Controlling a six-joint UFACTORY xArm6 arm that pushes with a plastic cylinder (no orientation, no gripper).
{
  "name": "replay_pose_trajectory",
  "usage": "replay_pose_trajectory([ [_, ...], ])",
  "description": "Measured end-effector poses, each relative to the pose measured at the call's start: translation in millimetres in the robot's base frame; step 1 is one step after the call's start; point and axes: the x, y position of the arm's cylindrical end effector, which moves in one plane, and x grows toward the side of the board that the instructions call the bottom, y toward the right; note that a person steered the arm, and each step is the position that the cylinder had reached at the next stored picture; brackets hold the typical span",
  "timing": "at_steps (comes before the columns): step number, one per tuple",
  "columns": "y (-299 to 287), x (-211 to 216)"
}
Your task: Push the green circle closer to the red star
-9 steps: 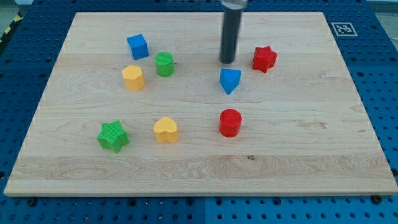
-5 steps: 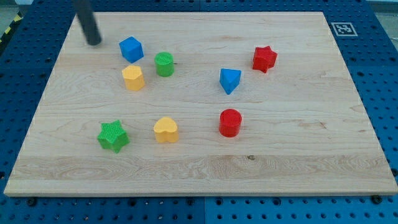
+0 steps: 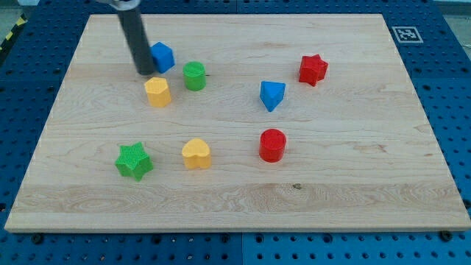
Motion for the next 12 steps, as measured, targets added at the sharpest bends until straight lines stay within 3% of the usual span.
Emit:
replay_pose_trajectory([
  [2,86,29],
  [4,103,60],
  [7,114,36],
  [9,168,48],
  [12,174,33],
])
